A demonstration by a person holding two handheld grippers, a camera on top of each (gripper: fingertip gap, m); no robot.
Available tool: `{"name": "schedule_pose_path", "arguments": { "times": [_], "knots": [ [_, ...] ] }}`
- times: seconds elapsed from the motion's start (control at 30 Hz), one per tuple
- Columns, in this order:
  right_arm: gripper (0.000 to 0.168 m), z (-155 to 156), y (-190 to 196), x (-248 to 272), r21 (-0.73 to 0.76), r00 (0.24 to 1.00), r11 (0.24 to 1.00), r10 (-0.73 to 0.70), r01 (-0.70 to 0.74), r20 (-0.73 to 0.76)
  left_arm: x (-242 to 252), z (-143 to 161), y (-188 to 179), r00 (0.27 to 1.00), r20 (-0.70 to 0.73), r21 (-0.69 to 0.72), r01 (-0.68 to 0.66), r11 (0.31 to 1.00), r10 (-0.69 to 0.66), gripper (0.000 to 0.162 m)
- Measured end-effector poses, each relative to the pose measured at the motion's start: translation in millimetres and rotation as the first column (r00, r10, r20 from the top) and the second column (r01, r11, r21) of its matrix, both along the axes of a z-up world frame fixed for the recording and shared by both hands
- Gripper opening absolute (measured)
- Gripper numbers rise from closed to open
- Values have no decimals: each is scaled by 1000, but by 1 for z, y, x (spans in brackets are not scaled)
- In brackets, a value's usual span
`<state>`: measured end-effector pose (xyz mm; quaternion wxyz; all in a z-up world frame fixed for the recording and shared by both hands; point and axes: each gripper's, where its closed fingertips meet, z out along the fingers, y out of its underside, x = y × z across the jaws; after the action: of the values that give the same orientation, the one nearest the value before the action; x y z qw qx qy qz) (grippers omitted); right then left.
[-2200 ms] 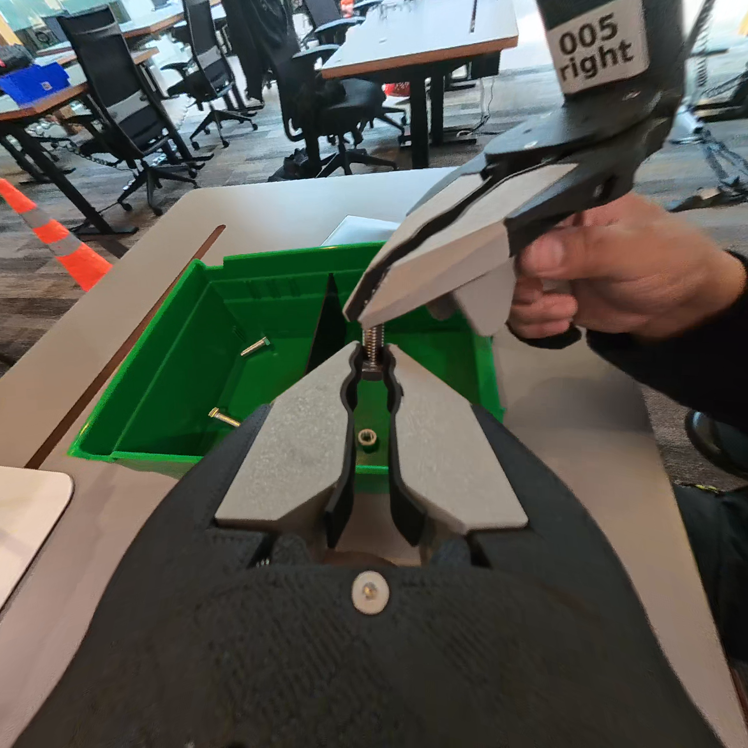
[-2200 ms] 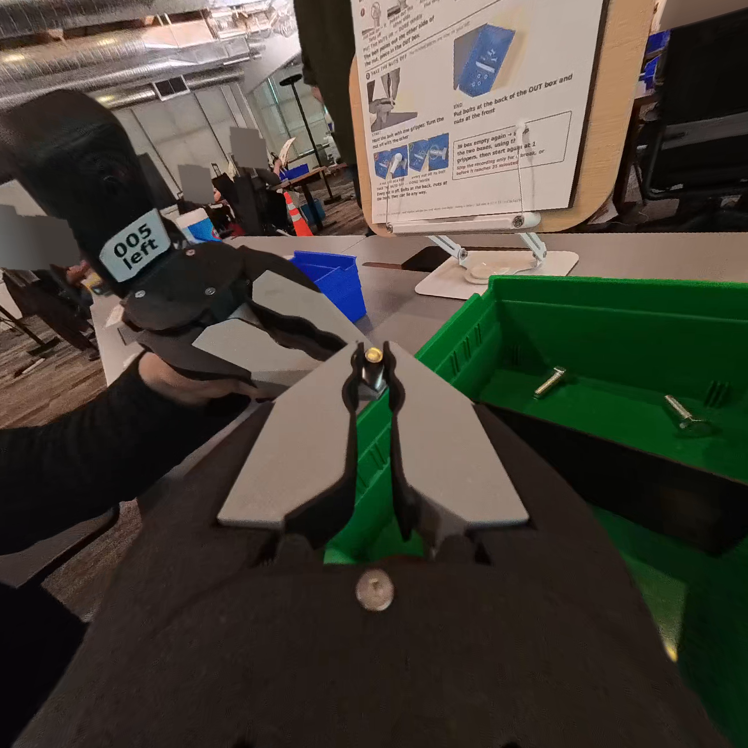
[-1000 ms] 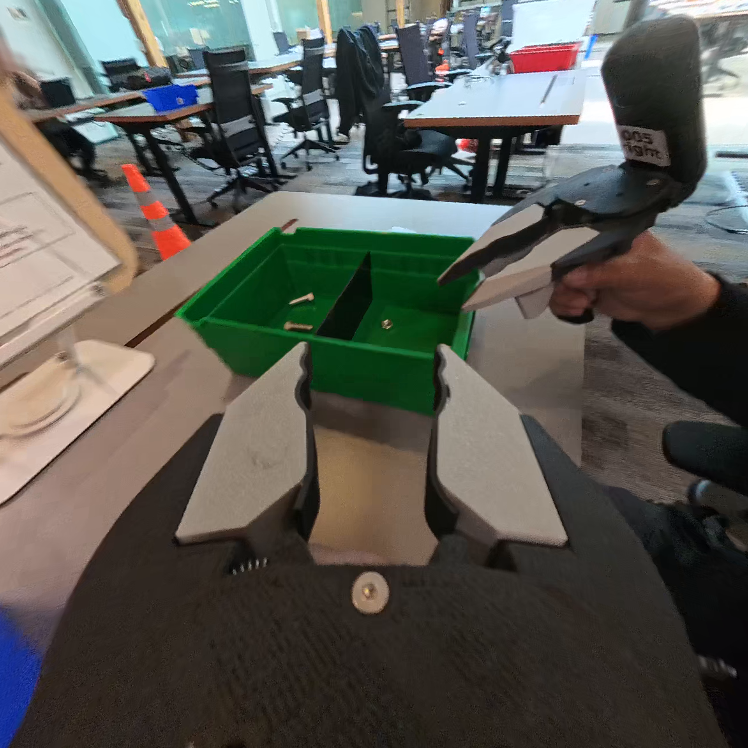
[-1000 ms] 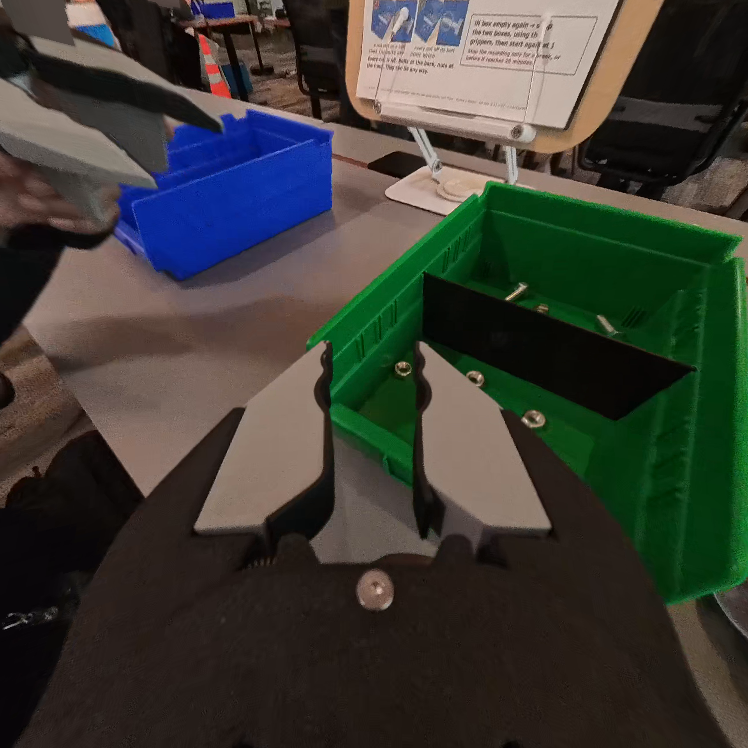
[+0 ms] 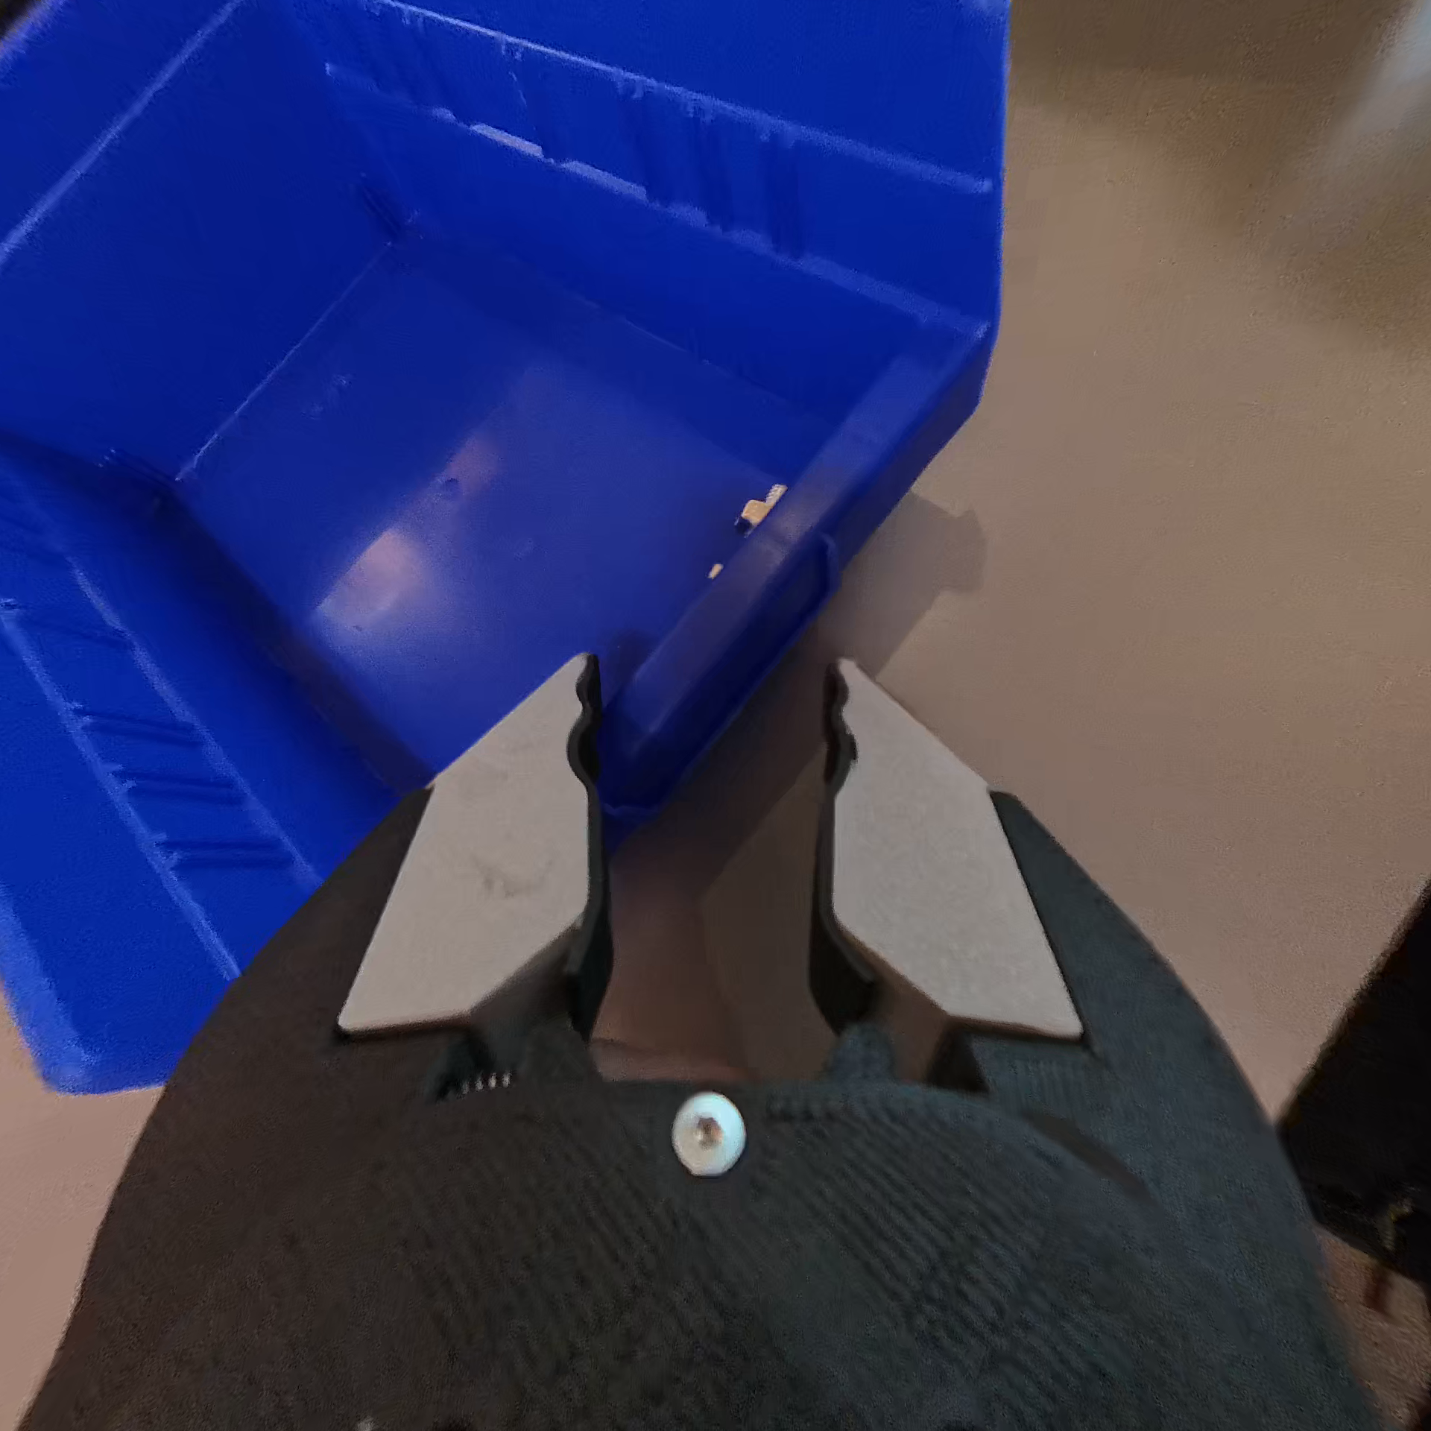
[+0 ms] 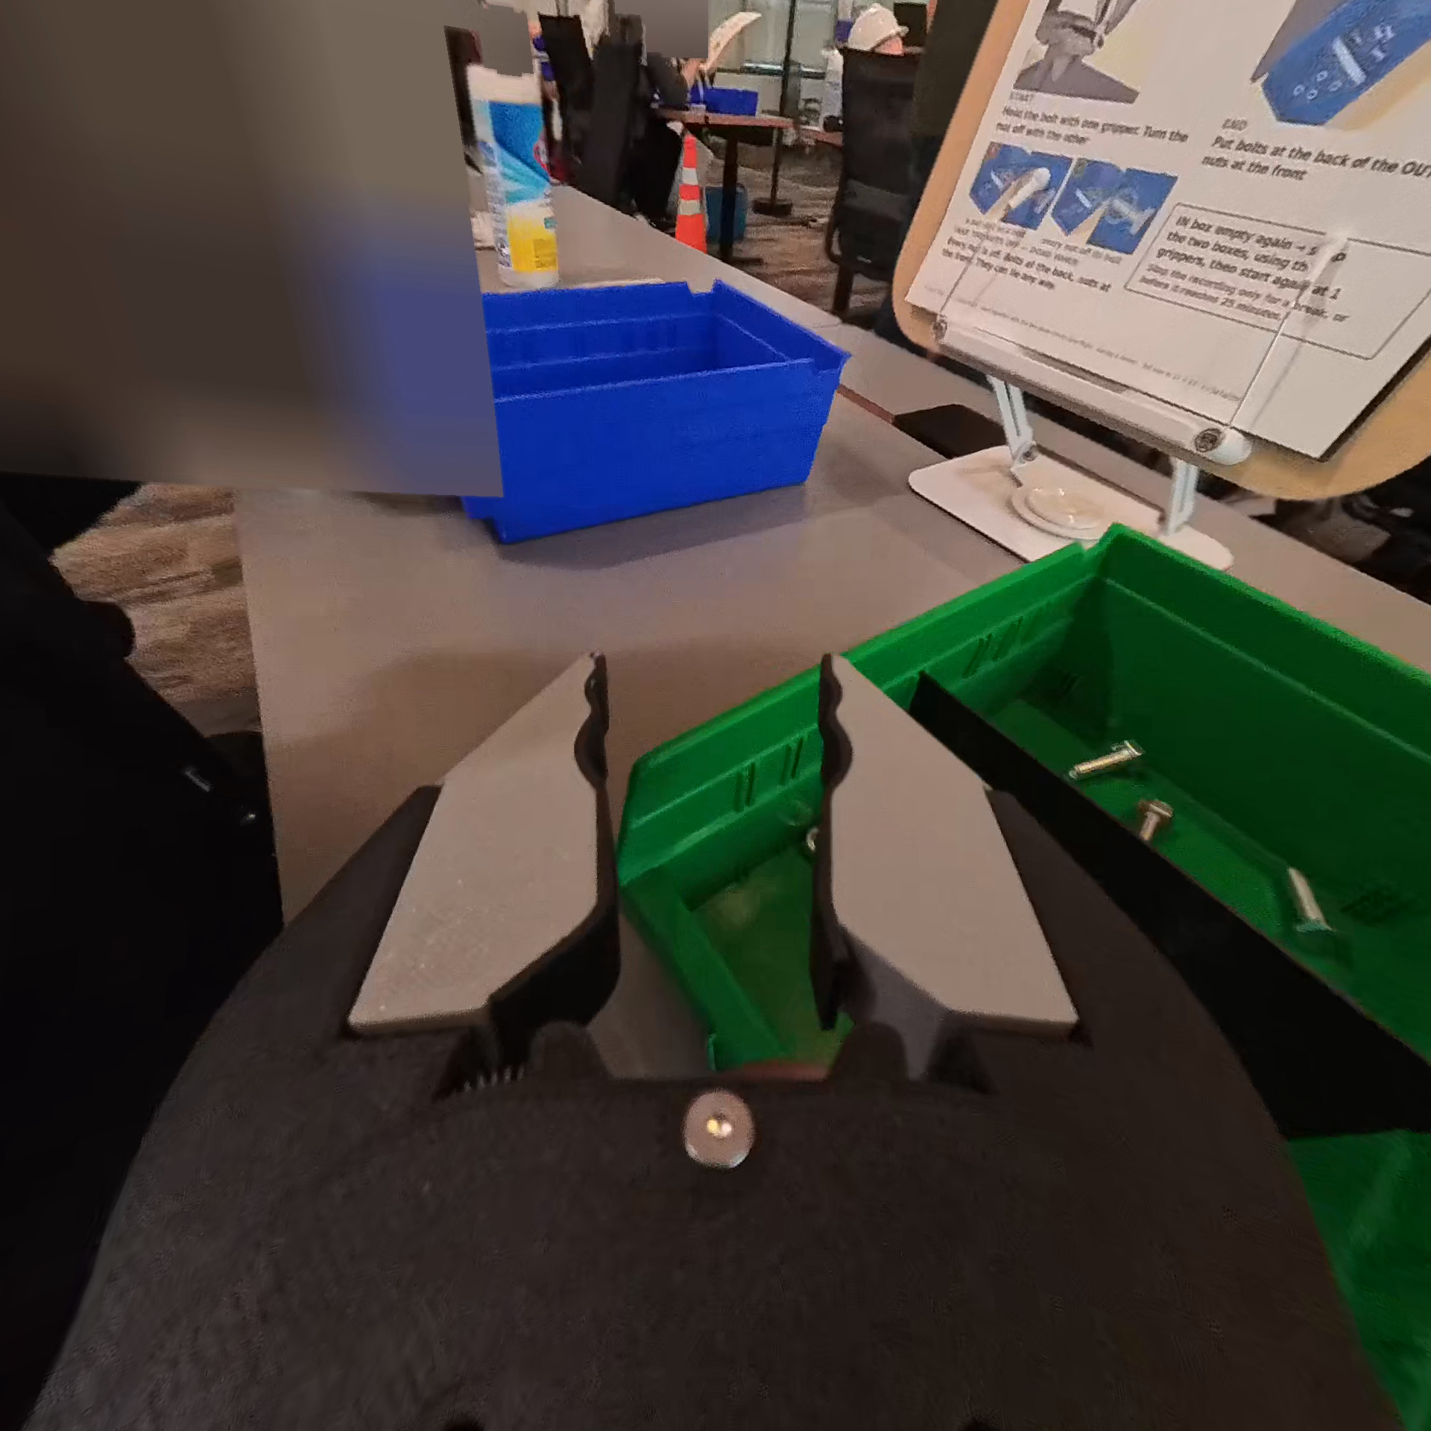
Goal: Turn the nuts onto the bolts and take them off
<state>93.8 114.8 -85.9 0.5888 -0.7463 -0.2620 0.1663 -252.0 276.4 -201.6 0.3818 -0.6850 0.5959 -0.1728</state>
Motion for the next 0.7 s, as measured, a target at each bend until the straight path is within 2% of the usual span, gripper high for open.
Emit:
{"name": "schedule_pose_path", "arguments": {
  "times": [0.03, 0.13, 0.23, 0.3, 0.4, 0.43, 0.5, 0.57, 0.63, 0.7],
  "knots": [
    [52, 6, 2, -2, -1, 999, 1000, 31, -31, -29, 1, 2, -3, 1000, 21, -62, 11, 998, -10, 60],
    [53, 21, 7, -4, 36, 996, 996, 85, -83, -41, 3, 19, 1, 997, 76, -189, 15, 982, 0, 51],
    [52, 27, 4, -5, 81, 994, 992, 100, -96, -44, 14, 47, 6, 993, 110, -205, 65, 977, -44, 47],
    [51, 22, -1, -4, 80, 994, 992, 99, -94, -53, 25, 52, 10, 993, 48, -227, 113, 967, -105, 36],
    [51, 16, -13, 3, 71, 995, 995, 76, -72, -59, 37, 28, 11, 955, -172, -320, 179, 930, -243, 39],
    [51, 17, -18, 5, 74, 996, 995, 66, -61, -66, 41, 19, 10, 928, -237, -364, 191, 912, -289, 41],
    [51, 20, -29, 12, 93, 996, 995, 42, -34, -81, 42, 0, 9, 863, -348, -442, 194, 876, -366, 29],
    [51, 26, -42, 20, 117, 996, 993, 15, -4, -94, 37, -21, 16, 796, -466, -461, 155, 874, -387, 31],
    [50, 32, -55, 28, 139, 994, 990, -9, 24, -108, 46, -24, 7, 800, -431, -551, 133, 824, -417, 33],
    [49, 37, -66, 35, 157, 992, 986, -33, 52, -122, 49, -24, -4, 791, -417, -606, 126, 786, -448, 16]
  ]
}}
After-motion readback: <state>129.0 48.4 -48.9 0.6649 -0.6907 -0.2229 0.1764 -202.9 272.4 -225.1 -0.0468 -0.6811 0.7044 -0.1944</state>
